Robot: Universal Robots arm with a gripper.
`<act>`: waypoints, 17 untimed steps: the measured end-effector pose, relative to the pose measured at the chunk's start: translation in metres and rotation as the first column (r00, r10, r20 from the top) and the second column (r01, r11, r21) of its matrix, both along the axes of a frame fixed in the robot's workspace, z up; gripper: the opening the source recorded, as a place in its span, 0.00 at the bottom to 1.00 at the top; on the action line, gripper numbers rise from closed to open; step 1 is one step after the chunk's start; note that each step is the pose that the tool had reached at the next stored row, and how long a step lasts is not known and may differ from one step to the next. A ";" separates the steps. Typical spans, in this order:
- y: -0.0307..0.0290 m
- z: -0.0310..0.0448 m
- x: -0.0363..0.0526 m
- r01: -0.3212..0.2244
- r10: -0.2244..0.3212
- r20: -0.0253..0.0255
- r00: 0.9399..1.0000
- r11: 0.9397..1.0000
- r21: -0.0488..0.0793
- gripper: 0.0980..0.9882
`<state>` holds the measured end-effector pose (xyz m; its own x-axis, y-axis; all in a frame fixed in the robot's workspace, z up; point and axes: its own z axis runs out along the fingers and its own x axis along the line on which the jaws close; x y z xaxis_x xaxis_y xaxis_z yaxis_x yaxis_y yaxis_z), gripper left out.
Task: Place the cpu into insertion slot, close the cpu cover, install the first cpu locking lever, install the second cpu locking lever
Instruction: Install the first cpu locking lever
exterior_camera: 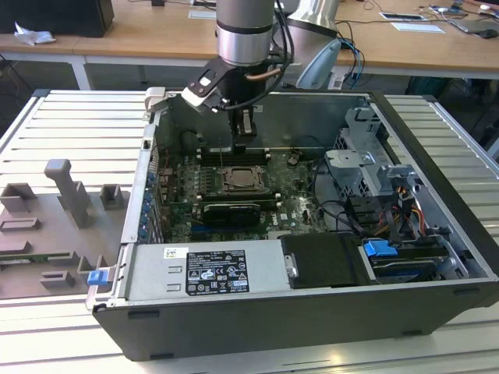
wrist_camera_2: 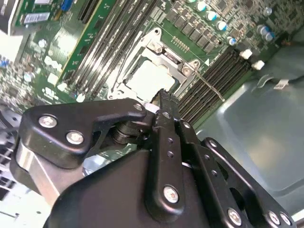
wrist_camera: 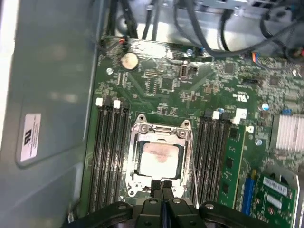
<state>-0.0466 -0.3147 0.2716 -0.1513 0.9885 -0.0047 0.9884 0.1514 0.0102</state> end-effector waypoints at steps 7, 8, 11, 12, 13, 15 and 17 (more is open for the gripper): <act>0.0000 -0.0002 0.0000 -0.088 0.088 0.000 0.996 0.996 0.000 0.01; 0.0000 -0.0002 0.0000 -0.099 0.099 0.000 0.995 0.995 0.000 0.01; 0.0000 -0.0003 0.0000 -0.125 0.125 0.000 0.992 0.992 0.000 0.01; 0.0000 -0.0004 0.0000 -0.134 0.134 0.000 0.991 0.991 0.000 0.01; 0.0000 -0.0004 0.0000 -0.141 0.141 0.000 0.990 0.990 0.000 0.01; 0.0000 -0.0005 0.0000 -0.151 0.151 0.000 0.989 0.989 0.000 0.01; 0.0000 -0.0005 0.0000 -0.163 0.163 0.000 0.987 0.987 0.000 0.01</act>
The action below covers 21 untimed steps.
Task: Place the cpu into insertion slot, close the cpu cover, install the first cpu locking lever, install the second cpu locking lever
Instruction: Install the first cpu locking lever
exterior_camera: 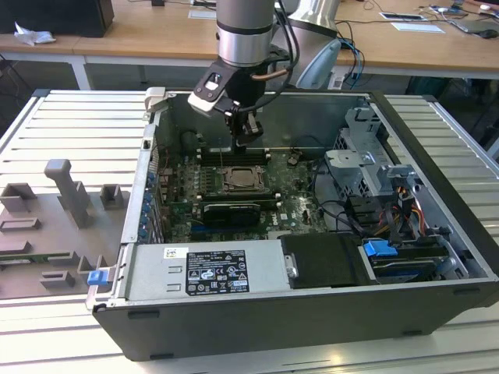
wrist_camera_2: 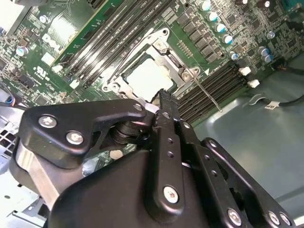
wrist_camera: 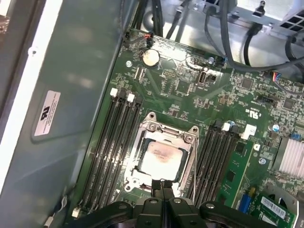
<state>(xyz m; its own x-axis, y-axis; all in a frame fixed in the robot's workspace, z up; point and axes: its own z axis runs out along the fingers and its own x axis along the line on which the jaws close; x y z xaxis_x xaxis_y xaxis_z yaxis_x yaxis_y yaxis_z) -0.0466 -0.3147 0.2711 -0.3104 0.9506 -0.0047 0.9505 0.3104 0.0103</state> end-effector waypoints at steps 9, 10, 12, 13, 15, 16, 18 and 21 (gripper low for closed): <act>0.0001 -0.0003 0.0000 -0.215 0.215 0.000 0.977 0.977 0.000 0.01; 0.0001 -0.0003 0.0000 -0.233 0.233 0.000 0.973 0.973 0.000 0.01; 0.0001 -0.0004 0.0000 -0.267 0.267 0.000 0.964 0.964 0.000 0.01; 0.0001 -0.0005 0.0000 -0.290 0.290 0.000 0.957 0.957 0.000 0.01; 0.0001 -0.0007 0.0000 -0.338 0.338 0.000 0.941 0.941 0.000 0.01; 0.0001 -0.0007 0.0000 -0.356 0.356 0.000 0.934 0.934 0.000 0.01; 0.0001 -0.0007 0.0000 -0.379 0.379 0.000 0.925 0.925 0.000 0.01; 0.0001 -0.0009 0.0000 -0.422 0.422 0.000 0.907 0.907 0.000 0.01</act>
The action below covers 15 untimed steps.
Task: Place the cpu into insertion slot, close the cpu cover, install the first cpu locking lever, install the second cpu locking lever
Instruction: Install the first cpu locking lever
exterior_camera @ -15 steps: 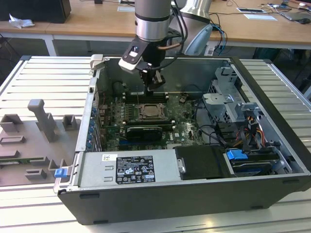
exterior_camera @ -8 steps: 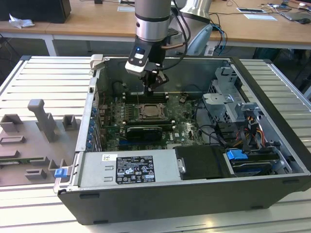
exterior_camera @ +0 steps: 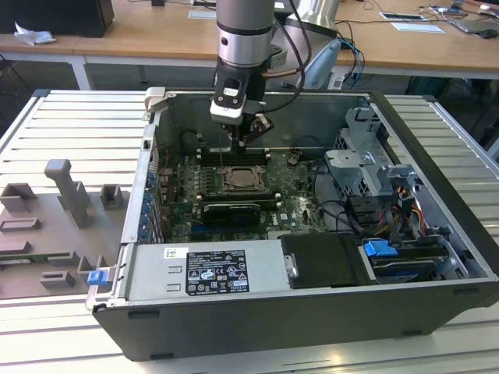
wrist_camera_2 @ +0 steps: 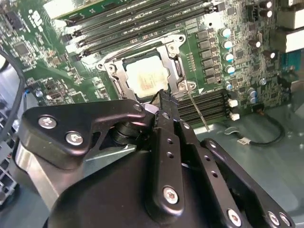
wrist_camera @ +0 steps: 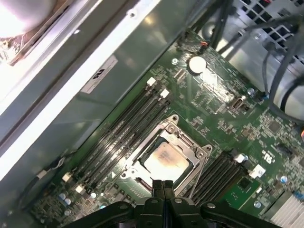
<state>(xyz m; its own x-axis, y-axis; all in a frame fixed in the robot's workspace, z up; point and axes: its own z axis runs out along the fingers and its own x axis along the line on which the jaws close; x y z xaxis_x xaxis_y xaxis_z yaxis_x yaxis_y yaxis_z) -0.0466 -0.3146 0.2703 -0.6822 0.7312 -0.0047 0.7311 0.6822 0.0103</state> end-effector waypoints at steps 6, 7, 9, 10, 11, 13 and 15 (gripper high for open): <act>0.0000 -0.0003 0.0000 -0.155 0.155 0.000 0.988 0.988 0.000 0.01; 0.0000 -0.0003 0.0000 -0.172 0.172 0.000 0.985 0.985 0.000 0.01; 0.0000 -0.0004 0.0000 -0.207 0.207 0.000 0.978 0.978 0.000 0.01; 0.0000 -0.0005 0.0000 -0.225 0.225 0.000 0.974 0.974 0.000 0.01; 0.0000 -0.0005 0.0000 -0.252 0.252 0.000 0.968 0.968 0.000 0.01; 0.0000 -0.0006 0.0000 -0.300 0.300 0.000 0.954 0.954 0.000 0.01; 0.0000 -0.0006 0.0000 -0.334 0.334 0.000 0.943 0.943 0.000 0.01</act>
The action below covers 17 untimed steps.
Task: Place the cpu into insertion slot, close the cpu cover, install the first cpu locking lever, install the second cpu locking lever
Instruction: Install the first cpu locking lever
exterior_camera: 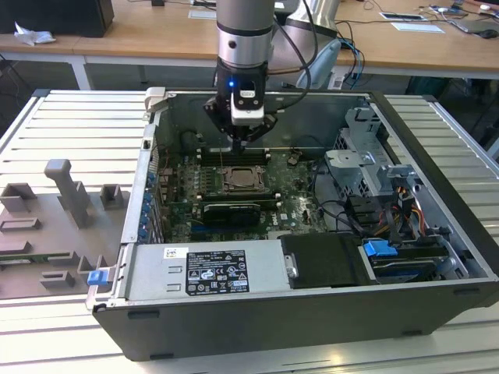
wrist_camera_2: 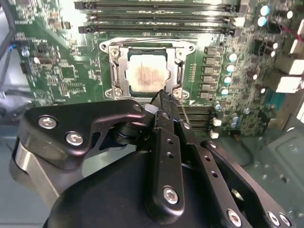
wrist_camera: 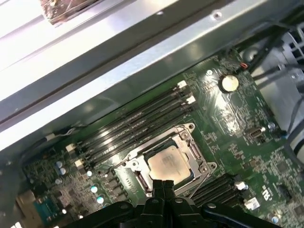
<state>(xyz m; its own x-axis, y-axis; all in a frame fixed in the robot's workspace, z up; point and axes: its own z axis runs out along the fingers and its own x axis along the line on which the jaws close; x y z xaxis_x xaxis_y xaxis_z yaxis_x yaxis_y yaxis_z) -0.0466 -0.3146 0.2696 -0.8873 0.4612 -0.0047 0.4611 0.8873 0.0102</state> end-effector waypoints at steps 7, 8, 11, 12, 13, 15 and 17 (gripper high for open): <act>0.0000 -0.0002 -0.0001 -0.114 0.114 0.000 0.993 0.993 0.000 0.01; 0.0000 -0.0003 -0.0001 -0.144 0.144 0.000 0.990 0.990 0.000 0.01; 0.0000 -0.0005 -0.0003 -0.222 0.222 0.000 0.975 0.975 0.000 0.01; 0.0000 -0.0005 -0.0004 -0.237 0.237 0.000 0.972 0.972 0.000 0.01; 0.0000 -0.0005 -0.0004 -0.251 0.251 0.000 0.968 0.968 0.000 0.01; 0.0000 -0.0006 -0.0007 -0.285 0.285 0.000 0.958 0.958 0.000 0.01; 0.0000 -0.0007 -0.0014 -0.310 0.310 0.000 0.951 0.951 0.000 0.01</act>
<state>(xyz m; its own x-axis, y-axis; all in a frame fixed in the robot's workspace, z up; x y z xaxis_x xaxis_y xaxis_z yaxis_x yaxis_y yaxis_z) -0.0480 -0.3146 0.2689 -0.9866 0.1633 -0.0047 0.1632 0.9865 0.0104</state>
